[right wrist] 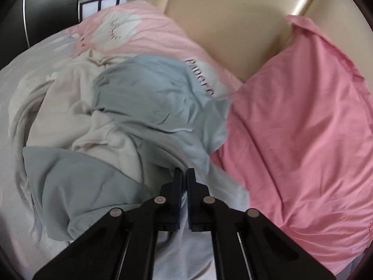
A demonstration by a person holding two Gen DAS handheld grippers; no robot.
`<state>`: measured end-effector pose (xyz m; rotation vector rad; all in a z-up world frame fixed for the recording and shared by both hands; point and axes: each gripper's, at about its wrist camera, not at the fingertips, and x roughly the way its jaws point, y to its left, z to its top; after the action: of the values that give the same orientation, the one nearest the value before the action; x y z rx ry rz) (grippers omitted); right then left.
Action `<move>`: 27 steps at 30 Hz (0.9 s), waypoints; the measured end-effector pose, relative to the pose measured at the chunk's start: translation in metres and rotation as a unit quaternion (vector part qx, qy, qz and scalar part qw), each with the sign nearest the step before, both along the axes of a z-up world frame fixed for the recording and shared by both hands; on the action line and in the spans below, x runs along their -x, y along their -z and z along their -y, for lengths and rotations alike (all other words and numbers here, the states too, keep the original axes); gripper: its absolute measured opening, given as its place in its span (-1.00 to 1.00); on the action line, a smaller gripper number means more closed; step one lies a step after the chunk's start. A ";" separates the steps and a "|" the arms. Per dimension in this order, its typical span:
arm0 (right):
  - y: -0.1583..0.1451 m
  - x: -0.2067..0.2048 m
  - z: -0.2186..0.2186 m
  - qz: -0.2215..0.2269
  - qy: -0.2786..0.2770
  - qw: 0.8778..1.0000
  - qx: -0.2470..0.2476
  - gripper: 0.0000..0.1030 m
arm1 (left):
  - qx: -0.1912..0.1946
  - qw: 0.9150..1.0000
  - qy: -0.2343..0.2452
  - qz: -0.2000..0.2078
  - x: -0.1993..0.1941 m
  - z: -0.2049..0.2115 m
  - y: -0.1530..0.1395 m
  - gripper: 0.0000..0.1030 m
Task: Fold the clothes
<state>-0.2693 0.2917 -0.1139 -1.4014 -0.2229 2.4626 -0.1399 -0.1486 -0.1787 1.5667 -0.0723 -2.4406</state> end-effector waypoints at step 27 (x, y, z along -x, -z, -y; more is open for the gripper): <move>-0.156 -0.210 0.328 -0.162 -0.373 0.913 0.024 -1.00 | 0.009 0.991 -0.031 -0.132 -0.116 0.048 -0.122 0.54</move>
<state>-0.0597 -0.0366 0.0425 -1.0045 -0.7424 3.2784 -0.0234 -0.1964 -0.0564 1.2073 0.0013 -2.5651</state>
